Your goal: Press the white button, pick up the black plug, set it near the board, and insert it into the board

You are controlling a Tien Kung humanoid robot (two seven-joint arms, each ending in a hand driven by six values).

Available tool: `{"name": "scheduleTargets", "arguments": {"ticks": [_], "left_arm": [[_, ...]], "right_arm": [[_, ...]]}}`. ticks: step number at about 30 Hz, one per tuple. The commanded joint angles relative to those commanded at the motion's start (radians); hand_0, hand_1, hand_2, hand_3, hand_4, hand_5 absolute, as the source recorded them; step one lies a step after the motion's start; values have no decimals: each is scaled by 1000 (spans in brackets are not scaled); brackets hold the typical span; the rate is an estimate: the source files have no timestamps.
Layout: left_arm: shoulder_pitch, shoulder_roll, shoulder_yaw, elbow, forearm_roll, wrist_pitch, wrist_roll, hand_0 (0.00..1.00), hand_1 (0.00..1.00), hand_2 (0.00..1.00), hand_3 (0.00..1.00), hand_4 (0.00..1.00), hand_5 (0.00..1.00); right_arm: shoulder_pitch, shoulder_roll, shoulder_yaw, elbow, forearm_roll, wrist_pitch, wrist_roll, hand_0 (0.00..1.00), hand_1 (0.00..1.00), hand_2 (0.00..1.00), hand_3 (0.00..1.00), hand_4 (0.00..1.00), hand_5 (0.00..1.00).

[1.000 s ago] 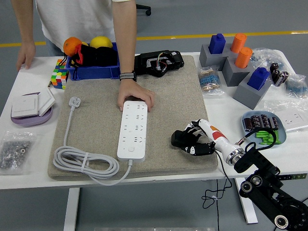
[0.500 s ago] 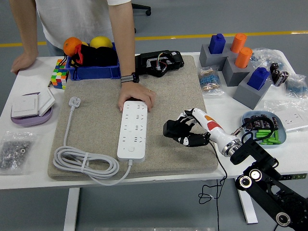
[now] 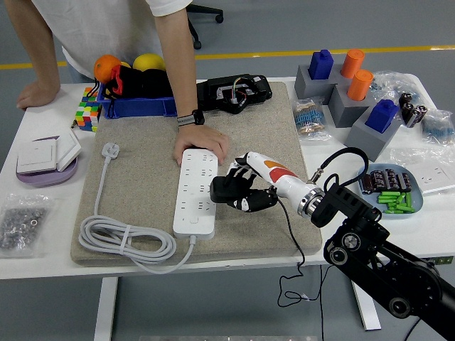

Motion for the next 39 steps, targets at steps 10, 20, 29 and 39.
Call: {"name": "scheduleTargets", "arguments": {"ticks": [10, 20, 29, 39], "left_arm": [[-2, 3, 0, 0, 1, 0, 1, 623, 629, 635, 689, 542, 399], [-3, 5, -1, 0, 5, -1, 3, 625, 628, 635, 689, 540, 400], [-2, 6, 0, 0, 9, -1, 3, 625, 630, 635, 689, 540, 401], [-3, 7, 2, 0, 21, -3, 4, 625, 628, 635, 688, 539, 401]], "right_arm": [[48, 60, -41, -54, -29, 10, -48, 429, 390, 470, 478, 761, 2], [78, 90, -67, -96, -23, 1, -55, 428, 389, 468, 480, 761, 2], [88, 90, -84, -117, -14, 3, -56, 427, 387, 466, 479, 760, 2], [96, 90, -89, -141, -14, 0, -49, 426, 386, 466, 480, 758, 2]]}}
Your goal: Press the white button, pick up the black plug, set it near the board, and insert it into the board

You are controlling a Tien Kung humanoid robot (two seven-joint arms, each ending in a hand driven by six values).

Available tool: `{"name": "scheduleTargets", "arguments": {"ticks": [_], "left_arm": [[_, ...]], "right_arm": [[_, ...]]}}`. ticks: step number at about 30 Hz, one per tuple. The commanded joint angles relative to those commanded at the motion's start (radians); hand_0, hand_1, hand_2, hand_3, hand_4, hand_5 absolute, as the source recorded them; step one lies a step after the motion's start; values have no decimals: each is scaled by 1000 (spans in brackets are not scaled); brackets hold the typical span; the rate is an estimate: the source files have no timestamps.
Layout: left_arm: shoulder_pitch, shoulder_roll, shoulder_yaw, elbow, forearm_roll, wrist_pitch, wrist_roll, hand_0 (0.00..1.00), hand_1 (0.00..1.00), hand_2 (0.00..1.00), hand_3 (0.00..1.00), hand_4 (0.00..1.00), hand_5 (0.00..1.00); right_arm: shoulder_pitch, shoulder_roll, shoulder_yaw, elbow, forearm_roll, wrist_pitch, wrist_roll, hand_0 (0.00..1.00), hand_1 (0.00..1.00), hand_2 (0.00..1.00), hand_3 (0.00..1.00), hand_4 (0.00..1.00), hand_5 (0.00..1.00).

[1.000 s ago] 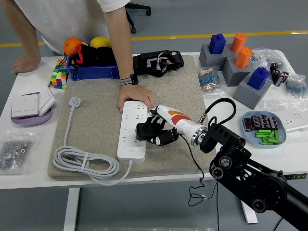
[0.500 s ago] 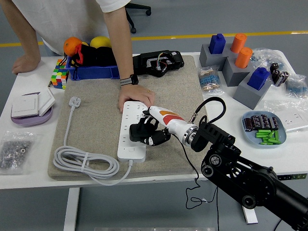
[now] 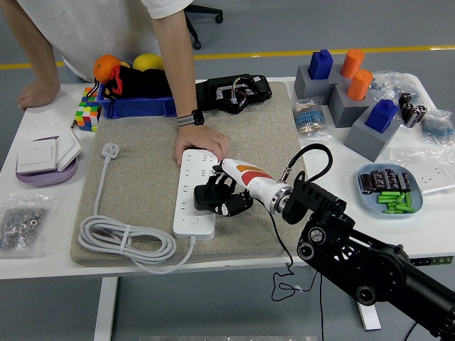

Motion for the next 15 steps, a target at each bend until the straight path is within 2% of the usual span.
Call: {"name": "scheduleTargets", "arguments": {"ticks": [15], "left_arm": [[5, 0, 1, 0, 4, -2, 1, 625, 629, 635, 688, 538, 402]], "right_arm": [[12, 0, -18, -18, -1, -7, 9, 425, 384, 465, 481, 754, 2]]}}
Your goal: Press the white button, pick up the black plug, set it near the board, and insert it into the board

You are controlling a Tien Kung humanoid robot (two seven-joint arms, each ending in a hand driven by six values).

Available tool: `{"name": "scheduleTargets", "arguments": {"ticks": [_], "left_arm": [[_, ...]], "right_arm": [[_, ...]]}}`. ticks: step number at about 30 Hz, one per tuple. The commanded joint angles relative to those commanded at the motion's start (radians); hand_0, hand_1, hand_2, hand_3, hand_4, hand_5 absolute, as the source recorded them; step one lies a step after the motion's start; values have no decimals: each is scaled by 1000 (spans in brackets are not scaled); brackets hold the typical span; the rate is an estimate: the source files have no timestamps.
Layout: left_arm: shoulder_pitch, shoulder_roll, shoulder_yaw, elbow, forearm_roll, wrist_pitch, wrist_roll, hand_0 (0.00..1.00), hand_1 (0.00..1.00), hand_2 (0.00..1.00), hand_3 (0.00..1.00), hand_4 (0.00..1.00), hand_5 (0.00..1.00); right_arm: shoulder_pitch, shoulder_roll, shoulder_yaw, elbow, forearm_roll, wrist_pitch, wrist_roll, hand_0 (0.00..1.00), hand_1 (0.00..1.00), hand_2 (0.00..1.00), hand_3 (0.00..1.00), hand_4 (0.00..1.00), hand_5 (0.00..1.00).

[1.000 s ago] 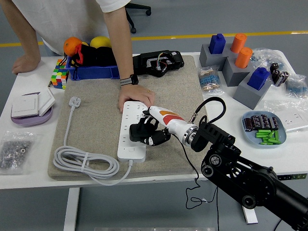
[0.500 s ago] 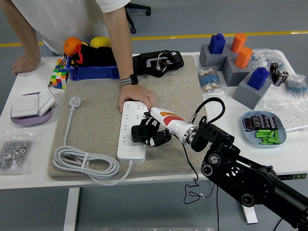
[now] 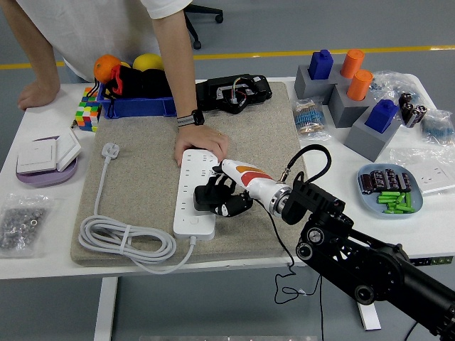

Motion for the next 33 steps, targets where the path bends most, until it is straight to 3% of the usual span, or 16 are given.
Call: {"name": "scheduleTargets", "arguments": {"ticks": [33], "left_arm": [[-1, -2, -14, 0, 12, 1, 1, 626, 628, 634, 685, 536, 391]], "right_arm": [[13, 0, -32, -11, 10, -8, 0, 423, 381, 463, 480, 756, 2]]}}
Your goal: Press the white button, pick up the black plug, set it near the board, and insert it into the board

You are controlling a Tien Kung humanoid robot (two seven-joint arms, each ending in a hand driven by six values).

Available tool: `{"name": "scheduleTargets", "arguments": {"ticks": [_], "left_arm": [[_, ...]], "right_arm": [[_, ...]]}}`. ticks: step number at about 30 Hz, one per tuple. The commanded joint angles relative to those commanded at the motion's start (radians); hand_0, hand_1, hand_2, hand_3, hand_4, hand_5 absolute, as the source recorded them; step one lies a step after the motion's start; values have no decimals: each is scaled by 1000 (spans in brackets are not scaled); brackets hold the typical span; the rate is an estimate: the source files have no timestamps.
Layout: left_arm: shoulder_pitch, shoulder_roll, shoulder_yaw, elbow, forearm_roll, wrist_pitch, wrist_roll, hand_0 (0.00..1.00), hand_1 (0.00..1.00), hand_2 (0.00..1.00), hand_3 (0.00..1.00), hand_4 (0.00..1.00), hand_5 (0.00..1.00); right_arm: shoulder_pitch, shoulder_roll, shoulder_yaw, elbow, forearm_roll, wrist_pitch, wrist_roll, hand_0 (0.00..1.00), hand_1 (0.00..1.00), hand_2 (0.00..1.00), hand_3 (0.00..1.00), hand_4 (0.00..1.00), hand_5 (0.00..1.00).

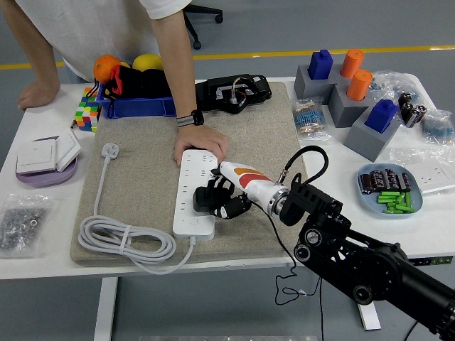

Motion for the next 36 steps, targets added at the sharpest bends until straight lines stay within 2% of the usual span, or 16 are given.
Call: {"name": "scheduleTargets", "arguments": {"ticks": [36], "left_arm": [[-3, -4, -10, 0, 8, 2, 0, 625, 628, 634, 684, 532, 385]], "right_arm": [[36, 0, -50, -32, 24, -26, 30, 410, 372, 453, 479, 762, 2]]}}
